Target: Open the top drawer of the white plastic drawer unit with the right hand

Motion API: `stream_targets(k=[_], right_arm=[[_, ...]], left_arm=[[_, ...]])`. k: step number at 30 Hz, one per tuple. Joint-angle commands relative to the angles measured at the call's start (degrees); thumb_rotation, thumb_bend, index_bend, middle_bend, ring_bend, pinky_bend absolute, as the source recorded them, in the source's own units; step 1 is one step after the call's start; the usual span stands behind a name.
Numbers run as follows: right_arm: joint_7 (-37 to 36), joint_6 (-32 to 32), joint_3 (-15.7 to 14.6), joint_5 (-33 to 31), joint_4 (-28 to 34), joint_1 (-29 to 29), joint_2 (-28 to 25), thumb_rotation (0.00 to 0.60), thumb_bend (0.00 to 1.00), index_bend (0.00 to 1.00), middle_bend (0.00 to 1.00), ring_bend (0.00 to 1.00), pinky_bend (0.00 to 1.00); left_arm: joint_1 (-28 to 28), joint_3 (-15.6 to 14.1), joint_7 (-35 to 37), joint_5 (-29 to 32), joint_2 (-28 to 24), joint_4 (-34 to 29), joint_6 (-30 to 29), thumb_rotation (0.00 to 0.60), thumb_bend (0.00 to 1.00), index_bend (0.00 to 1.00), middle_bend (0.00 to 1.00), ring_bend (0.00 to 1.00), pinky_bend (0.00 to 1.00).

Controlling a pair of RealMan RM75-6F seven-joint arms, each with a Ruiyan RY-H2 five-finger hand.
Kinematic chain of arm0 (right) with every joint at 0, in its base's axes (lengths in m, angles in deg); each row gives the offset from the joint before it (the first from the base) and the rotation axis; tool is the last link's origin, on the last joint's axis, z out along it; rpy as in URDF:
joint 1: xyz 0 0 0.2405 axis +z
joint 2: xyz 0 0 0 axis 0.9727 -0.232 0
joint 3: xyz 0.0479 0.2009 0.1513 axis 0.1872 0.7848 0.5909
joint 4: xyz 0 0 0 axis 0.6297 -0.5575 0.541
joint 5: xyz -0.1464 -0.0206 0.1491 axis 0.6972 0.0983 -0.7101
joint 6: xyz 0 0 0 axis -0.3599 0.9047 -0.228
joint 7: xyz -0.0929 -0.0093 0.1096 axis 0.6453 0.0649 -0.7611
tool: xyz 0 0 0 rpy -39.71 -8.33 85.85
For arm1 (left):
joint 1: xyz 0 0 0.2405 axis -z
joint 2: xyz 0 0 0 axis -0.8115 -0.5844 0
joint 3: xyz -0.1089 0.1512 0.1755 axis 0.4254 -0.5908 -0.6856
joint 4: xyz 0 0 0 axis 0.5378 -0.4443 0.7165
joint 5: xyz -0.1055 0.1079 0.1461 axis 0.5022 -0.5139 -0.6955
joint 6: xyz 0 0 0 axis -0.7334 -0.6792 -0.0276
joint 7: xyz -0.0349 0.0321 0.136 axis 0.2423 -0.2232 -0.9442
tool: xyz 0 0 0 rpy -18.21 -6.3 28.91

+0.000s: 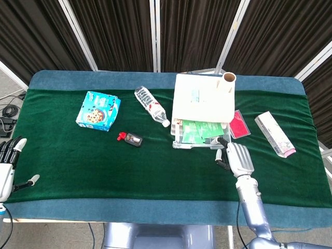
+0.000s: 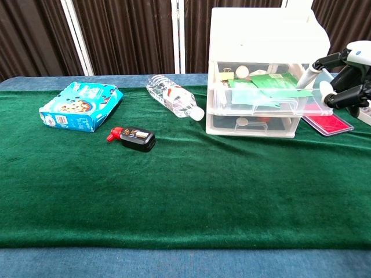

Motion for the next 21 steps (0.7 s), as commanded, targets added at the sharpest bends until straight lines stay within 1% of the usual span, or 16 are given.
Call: stream_targets(k=[1,21], right_arm=[[0.43,0.35,-0.26,0.13,0.59,-0.21,-0.27,0.600,0.69,0.41,0.88,0.89,0.70],[-0.24,0.66,-1.08,1.21,1.71,-1.48,-1.63,0.600,0.69,0.42,0.88,0.89,0.70]], left_arm=[[0.01,-0.04,-0.02,-0.02,-0.03,-0.02,0.04,0.600,0.14,0.00,0.00,0.00,0.00],[0.00,-0.20,-0.43,-0.23,0.09,-0.15,0.00,0.600,0.14,0.00,0.00,0.00,0.00]])
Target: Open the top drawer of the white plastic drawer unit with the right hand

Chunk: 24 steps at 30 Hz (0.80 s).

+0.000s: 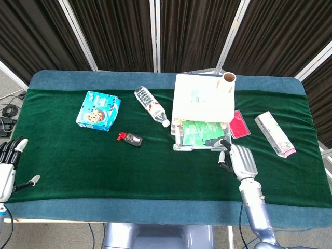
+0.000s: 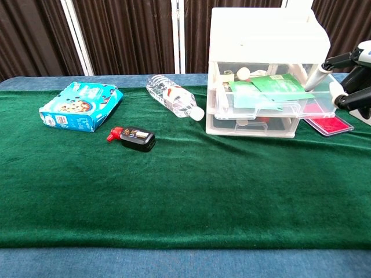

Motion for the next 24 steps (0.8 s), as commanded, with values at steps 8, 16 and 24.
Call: stream_targets(k=[8,16,24], right_arm=[[-0.77,2.39,-0.45,5.36,-1.19,-0.74,0.67,0.600,0.58,0.24,0.83,0.86,0.68],[-2.36,5.86,-2.32,13.52,-3.03,-2.76,0.53,0.600,0.53,0.16,0.61,0.70,0.54],[-8.55,10.60,-8.83,26.12,-10.03,-8.10,-3.14,0.600,0.31,0.05,0.04,0.06,0.01]], left_arm=[[-0.08,0.07,0.20,-0.03,-0.05,0.02,-0.24,0.600,0.14,0.00,0.00,0.00,0.00],[-0.13,0.00,-0.15,-0.26,0.13,0.08,-0.49,0.600,0.14,0.00,0.00,0.00,0.00],[-0.33,-0.15,-0.23,-0.60,0.49,1.07,-0.95,0.600,0.15,0.00,0.00,0.00,0.00]])
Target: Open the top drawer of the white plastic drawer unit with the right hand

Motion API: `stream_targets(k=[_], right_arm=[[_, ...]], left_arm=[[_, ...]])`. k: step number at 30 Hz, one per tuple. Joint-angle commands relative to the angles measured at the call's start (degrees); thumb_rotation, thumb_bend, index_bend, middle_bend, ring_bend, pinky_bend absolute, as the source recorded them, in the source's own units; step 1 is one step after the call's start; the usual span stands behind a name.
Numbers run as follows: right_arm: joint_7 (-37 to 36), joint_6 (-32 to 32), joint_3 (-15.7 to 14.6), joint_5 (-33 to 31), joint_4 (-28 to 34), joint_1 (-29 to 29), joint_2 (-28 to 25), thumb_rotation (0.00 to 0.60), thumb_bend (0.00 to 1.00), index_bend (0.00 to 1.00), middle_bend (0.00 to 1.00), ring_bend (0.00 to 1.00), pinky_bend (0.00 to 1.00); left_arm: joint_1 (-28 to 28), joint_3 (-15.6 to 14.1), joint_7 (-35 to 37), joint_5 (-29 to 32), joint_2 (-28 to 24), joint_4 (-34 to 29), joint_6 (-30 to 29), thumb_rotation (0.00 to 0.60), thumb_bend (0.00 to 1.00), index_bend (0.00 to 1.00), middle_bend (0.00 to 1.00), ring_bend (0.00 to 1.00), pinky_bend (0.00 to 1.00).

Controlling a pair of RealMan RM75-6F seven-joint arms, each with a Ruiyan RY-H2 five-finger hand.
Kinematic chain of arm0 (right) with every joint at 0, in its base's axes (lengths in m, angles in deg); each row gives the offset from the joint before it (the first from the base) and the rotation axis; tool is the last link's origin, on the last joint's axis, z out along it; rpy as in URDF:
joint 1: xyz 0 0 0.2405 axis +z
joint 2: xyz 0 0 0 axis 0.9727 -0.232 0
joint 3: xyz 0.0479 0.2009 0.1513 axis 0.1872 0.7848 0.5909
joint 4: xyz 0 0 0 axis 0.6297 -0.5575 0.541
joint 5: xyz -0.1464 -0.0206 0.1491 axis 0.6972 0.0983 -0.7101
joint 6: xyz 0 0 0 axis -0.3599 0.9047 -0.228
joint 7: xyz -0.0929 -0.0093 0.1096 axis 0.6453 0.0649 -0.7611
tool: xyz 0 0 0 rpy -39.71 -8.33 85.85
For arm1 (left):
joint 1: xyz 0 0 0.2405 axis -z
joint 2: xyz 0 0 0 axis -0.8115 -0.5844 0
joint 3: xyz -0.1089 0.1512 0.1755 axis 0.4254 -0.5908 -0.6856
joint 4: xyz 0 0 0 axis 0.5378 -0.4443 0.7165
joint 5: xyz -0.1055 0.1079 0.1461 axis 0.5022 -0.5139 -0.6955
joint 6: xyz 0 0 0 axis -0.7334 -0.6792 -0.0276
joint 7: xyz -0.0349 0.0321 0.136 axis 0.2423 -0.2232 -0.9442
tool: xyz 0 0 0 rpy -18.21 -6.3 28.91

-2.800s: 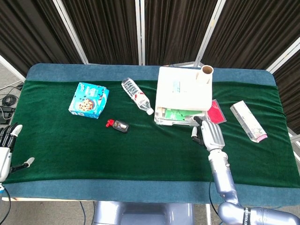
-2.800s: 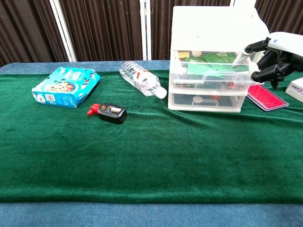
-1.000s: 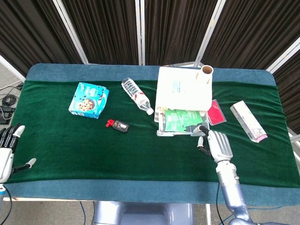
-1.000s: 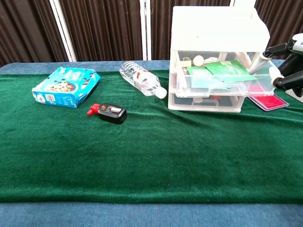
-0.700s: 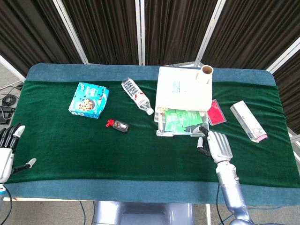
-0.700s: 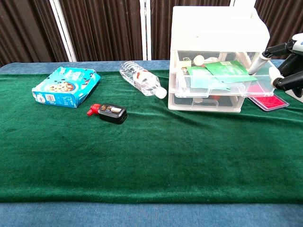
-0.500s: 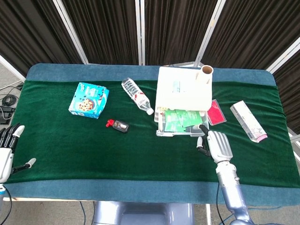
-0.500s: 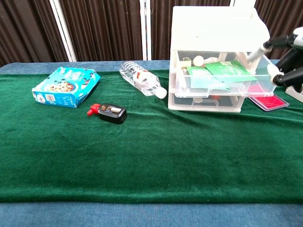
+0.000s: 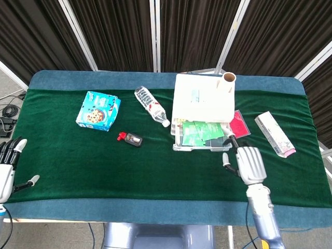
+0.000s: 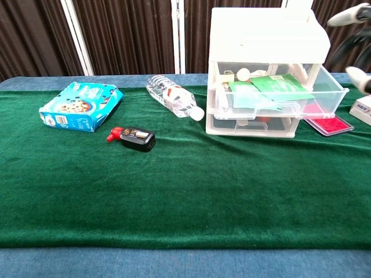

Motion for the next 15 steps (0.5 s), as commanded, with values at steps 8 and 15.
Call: stream_targets(k=[8,15], right_arm=[[-9.99,6.48,-9.21,9.60,-18.81,-9.44,-3.74,0.600,0.14,0.00,0.00,0.00,0.00],[-12.44,9.07,-9.41,10.78,-25.42,-12.28,-2.70,0.600,0.14,0.00,0.00,0.00,0.00]], left_arm=[[-0.21,-0.98,-1.03,-1.05,0.54,1.63,0.01,0.600,0.14,0.00,0.00,0.00,0.00],[-0.22,-1.34,-0.79,-1.40,0.78,2.92,0.17,0.600,0.13,0.00,0.00,0.00,0.00]])
